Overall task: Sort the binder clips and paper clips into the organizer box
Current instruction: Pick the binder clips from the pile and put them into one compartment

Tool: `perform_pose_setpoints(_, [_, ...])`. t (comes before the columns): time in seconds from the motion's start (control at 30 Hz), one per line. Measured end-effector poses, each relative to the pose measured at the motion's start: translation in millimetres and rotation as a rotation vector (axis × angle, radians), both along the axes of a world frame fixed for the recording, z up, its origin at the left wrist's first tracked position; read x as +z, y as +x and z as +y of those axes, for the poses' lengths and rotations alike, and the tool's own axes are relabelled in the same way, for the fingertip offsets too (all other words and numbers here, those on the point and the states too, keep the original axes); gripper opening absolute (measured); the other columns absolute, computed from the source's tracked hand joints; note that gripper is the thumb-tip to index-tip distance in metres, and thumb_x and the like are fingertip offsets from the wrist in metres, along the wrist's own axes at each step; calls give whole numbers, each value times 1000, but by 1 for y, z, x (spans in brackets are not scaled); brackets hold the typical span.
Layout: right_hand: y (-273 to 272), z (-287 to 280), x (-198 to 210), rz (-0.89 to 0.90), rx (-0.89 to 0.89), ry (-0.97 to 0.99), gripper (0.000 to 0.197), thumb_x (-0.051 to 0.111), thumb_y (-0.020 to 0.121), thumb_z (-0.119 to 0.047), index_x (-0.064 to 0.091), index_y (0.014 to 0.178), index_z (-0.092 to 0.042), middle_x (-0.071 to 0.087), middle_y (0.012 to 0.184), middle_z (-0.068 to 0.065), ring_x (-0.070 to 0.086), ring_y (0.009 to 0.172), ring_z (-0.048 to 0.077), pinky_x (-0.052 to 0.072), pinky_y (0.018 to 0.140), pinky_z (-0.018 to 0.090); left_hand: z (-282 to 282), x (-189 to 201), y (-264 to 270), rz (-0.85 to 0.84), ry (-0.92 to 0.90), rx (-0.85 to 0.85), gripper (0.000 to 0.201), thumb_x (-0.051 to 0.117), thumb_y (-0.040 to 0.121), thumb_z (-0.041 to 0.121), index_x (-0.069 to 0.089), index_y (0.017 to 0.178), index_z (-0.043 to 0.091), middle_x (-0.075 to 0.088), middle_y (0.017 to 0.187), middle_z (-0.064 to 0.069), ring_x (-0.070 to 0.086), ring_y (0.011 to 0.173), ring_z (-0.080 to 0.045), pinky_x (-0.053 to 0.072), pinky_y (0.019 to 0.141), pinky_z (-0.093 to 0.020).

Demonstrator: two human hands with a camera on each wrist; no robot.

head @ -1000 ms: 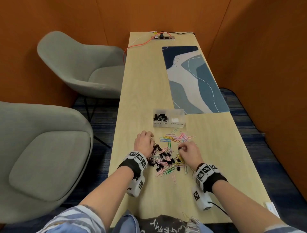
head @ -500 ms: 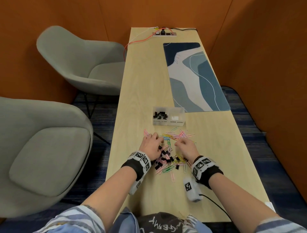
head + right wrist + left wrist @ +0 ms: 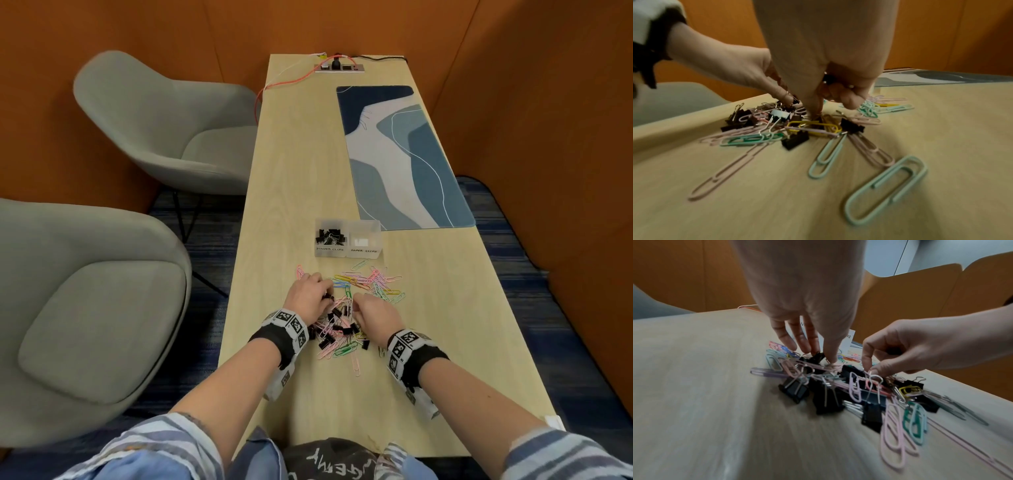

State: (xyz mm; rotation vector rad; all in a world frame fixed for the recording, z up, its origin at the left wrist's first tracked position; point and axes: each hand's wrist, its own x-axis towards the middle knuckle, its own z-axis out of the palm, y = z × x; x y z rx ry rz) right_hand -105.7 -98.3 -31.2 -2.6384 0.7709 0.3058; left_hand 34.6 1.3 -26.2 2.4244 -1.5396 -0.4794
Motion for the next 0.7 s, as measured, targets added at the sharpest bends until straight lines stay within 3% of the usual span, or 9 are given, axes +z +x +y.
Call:
perform_pose_setpoints(0.13, [-2,-2,2,50,66,-9,7,38,93,-16,33,90,-13,56,104,15,53,84,29,39,66,35,-1,1,4,45,-52,30,17,59,89,22,60,104,15,60,108,-5,52,104,-24,41,97,-35])
perform_pose_setpoints(0.23, [-7,-5,2,48,6,56,9,40,91,-18,32,87,-14,53,100,14,47,75,24,41,67,36,-1,6,7,245,-140,178,13,61,85,12,61,97,13,63,92,-3,57,87,-18,47,82,-30])
perform_pose_setpoints(0.33, [-9,-6,3,42,-79,161,10,47,86,-17,39,82,-16,46,91,5,51,77,24,42,71,34,0,5,14,445,-200,347,16,66,81,6,61,93,14,57,75,1,53,69,-15,47,70,-30])
perform_pose_setpoints(0.4, [-8,-7,5,13,-143,238,17,55,80,-13,42,72,-19,48,85,1,52,77,22,40,68,29,3,3,18,573,-231,423,21,67,79,3,60,93,18,50,67,4,48,61,-12,43,62,-22])
perform_pose_setpoints(0.47, [-6,-10,7,-44,-237,305,22,60,75,-9,45,64,-21,55,73,-4,53,71,15,40,61,25,6,3,20,678,-213,457,22,64,83,3,64,100,16,45,66,5,49,60,-12,42,59,-15])
perform_pose_setpoints(0.53, [-4,-13,13,-124,-351,389,21,63,74,-5,51,61,-17,58,66,-8,53,63,8,40,54,18,8,5,21,805,-169,495,21,57,88,2,65,106,10,47,69,2,53,60,-13,48,59,-16])
perform_pose_setpoints(0.7, [-1,-20,22,-255,-548,581,15,68,75,-3,60,66,-13,60,67,0,50,49,1,37,43,15,8,5,21,1032,-184,653,20,42,92,-3,56,83,9,58,74,-5,53,57,-13,46,48,-18])
